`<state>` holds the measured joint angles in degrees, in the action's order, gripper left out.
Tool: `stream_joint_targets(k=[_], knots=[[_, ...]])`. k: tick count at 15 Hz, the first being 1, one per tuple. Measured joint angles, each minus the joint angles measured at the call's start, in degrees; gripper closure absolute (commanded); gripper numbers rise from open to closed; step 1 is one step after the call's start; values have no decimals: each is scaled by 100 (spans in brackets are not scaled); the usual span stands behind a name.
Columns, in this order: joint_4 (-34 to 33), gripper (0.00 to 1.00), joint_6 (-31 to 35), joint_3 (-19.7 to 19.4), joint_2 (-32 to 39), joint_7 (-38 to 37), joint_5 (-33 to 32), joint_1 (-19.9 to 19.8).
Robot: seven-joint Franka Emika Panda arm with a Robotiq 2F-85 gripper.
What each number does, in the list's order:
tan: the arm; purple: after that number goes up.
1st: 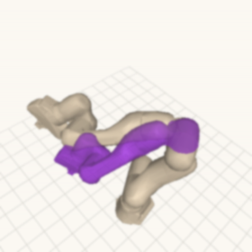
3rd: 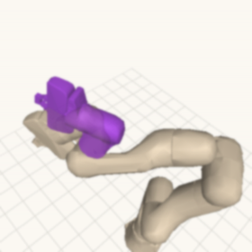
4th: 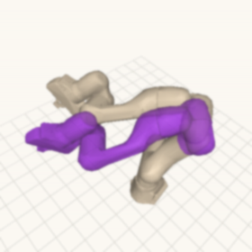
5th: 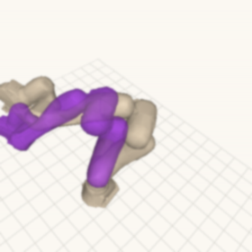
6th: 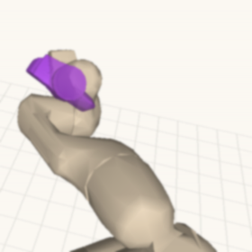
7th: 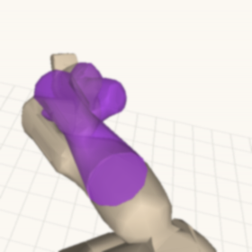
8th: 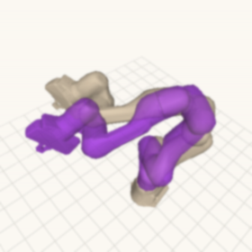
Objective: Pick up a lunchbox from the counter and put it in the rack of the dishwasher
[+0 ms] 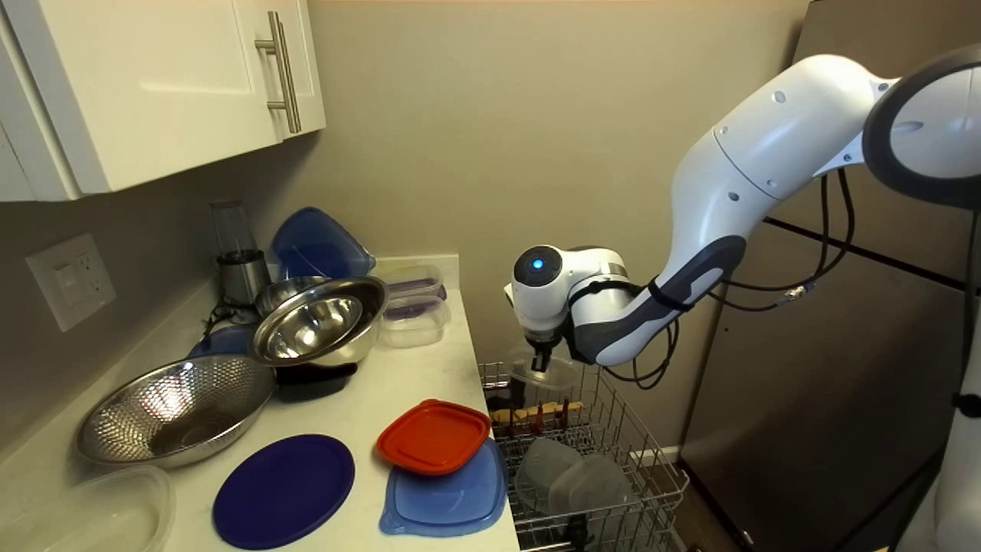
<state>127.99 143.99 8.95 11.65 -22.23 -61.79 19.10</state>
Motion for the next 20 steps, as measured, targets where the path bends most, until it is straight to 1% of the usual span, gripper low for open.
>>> stream_joint_targets(k=[3,8,10,14,18,19,20], knots=[[288,95,24,-106,-18,-335,-410,-166],[859,95,298,-369,-60,-1149,-1229,-595],[998,95,484,-503,-59,-1477,-1518,-641],[997,95,478,-552,-59,-2144,-2215,-609],[825,95,346,-576,15,-2223,-2655,-606],[784,88,282,-581,57,-2223,-2704,-606],[760,88,267,-551,90,-2223,-2709,-637]])
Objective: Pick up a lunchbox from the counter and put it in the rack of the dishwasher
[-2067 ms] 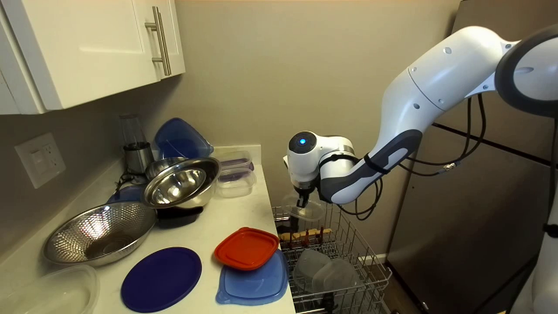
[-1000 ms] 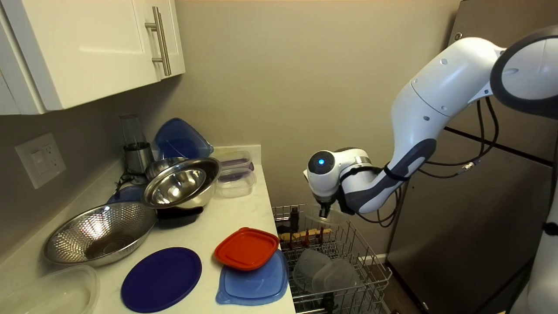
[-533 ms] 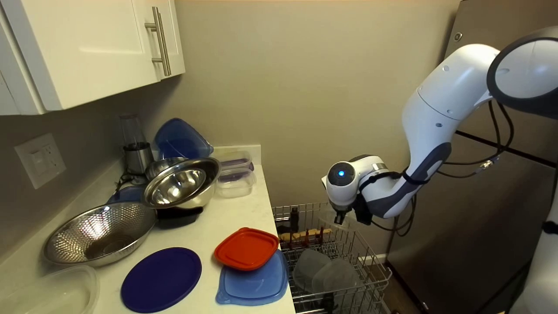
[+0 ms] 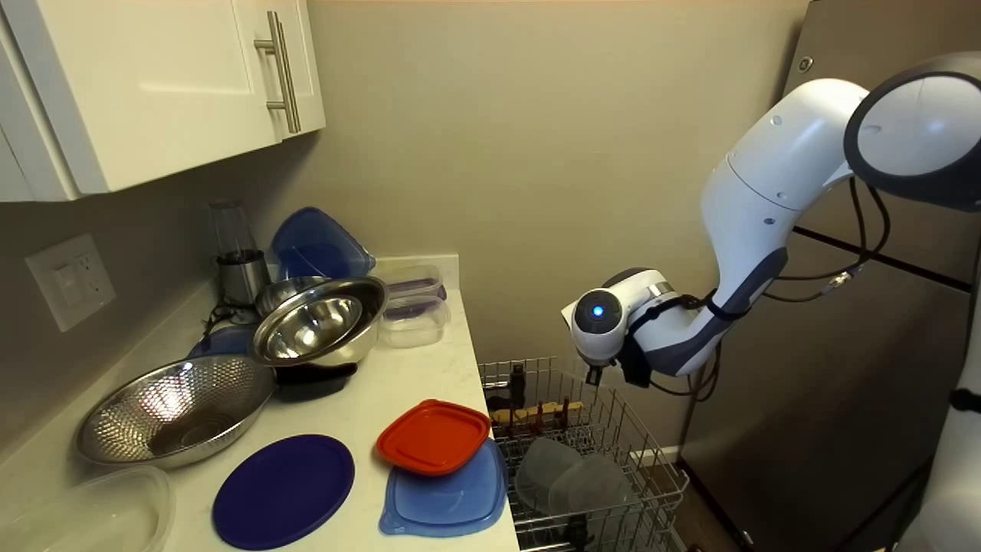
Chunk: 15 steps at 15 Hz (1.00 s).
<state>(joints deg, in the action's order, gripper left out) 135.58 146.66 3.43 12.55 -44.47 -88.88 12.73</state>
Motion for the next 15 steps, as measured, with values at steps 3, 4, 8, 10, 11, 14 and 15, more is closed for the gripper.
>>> stream_joint_targets(k=[3,4,8,10,11,14,15], knots=[[-10,88,0,79,15,0,0,-60],[-10,88,0,81,15,0,0,-61],[-10,96,0,85,15,0,0,-62],[-36,96,11,116,39,0,0,-93],[-108,97,32,127,111,-12,0,-135],[-496,97,66,18,635,-121,0,-169],[-645,97,59,-18,870,-160,0,-170]])
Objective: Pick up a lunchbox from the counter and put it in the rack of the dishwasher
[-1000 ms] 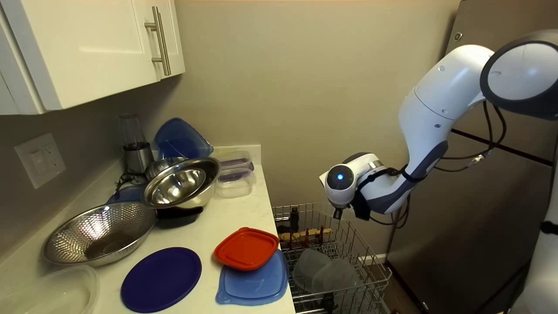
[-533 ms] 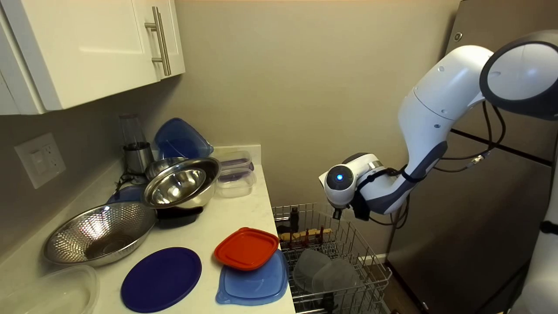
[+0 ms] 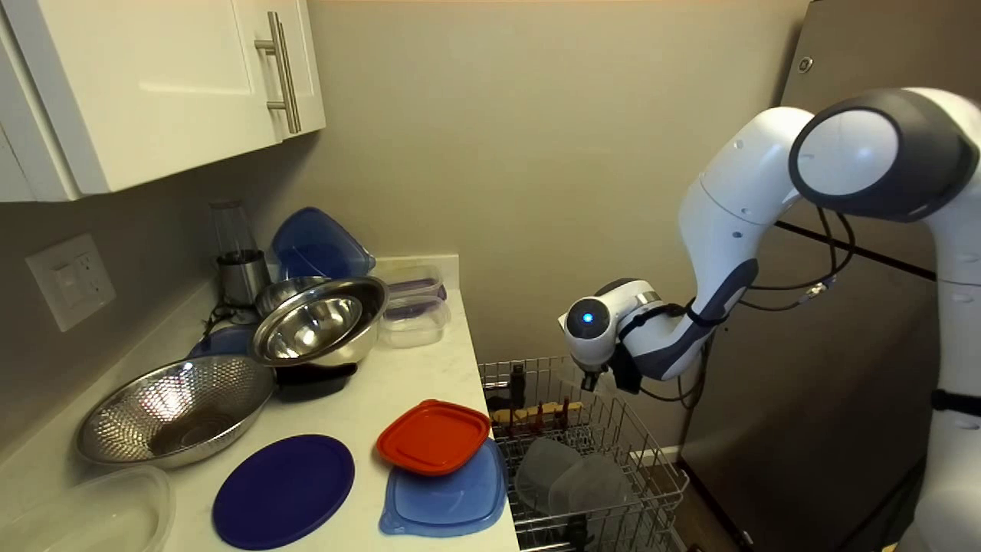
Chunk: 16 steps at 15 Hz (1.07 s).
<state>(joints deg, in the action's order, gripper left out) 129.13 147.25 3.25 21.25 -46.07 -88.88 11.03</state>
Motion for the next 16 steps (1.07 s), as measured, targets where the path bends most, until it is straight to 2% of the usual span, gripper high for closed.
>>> stream_joint_targets(k=[7,12,16], knots=[[-943,97,-277,14,1345,-211,-276,-28],[-1308,97,-763,168,1666,-145,-863,0],[-1486,97,-794,283,1916,41,-1114,-13]])
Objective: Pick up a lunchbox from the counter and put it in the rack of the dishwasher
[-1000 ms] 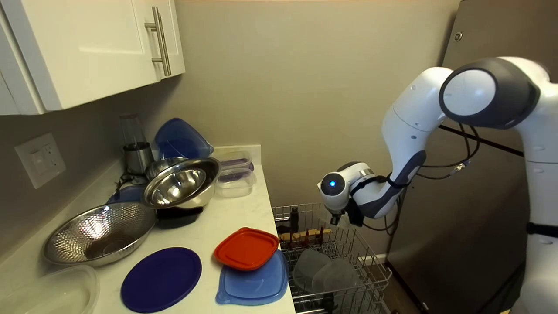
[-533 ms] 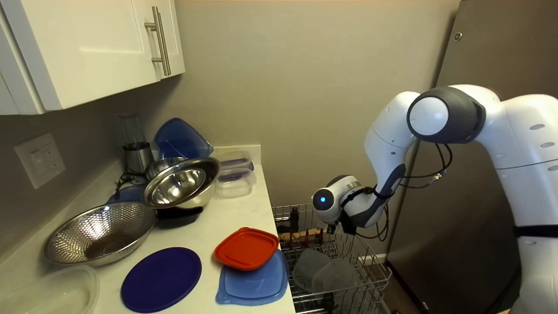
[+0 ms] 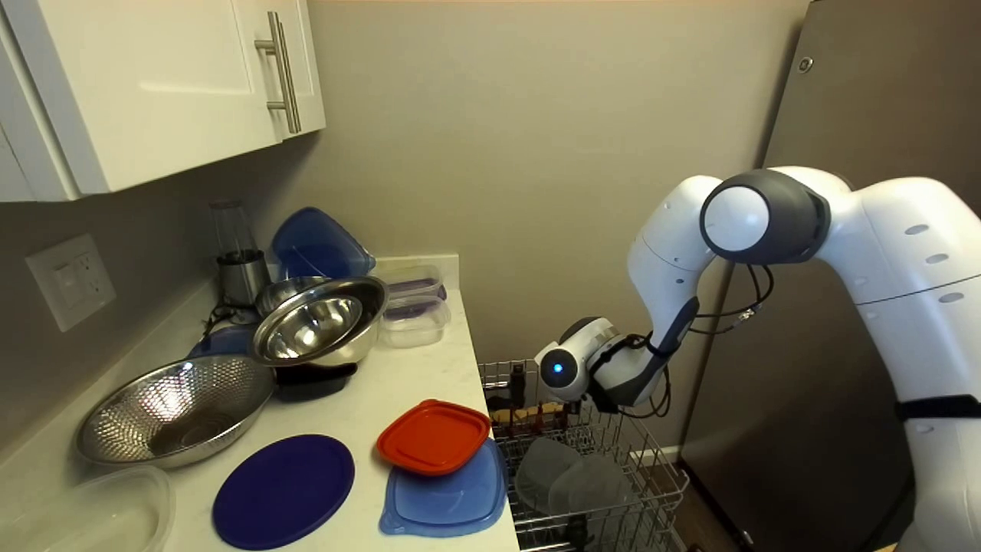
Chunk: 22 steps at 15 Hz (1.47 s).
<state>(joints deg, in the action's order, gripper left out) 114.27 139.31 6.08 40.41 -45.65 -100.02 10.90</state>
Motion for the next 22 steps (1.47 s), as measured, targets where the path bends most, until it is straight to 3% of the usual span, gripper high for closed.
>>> stream_joint_targets(k=[6,13,14,15,22], knots=[[-221,97,4,122,564,545,-75,-16],[-233,97,-104,65,728,1339,-77,-107],[-233,64,-161,50,729,1424,-81,-108],[-233,63,-211,39,729,1500,-84,-108],[-233,19,-287,35,734,1852,-84,-113]])
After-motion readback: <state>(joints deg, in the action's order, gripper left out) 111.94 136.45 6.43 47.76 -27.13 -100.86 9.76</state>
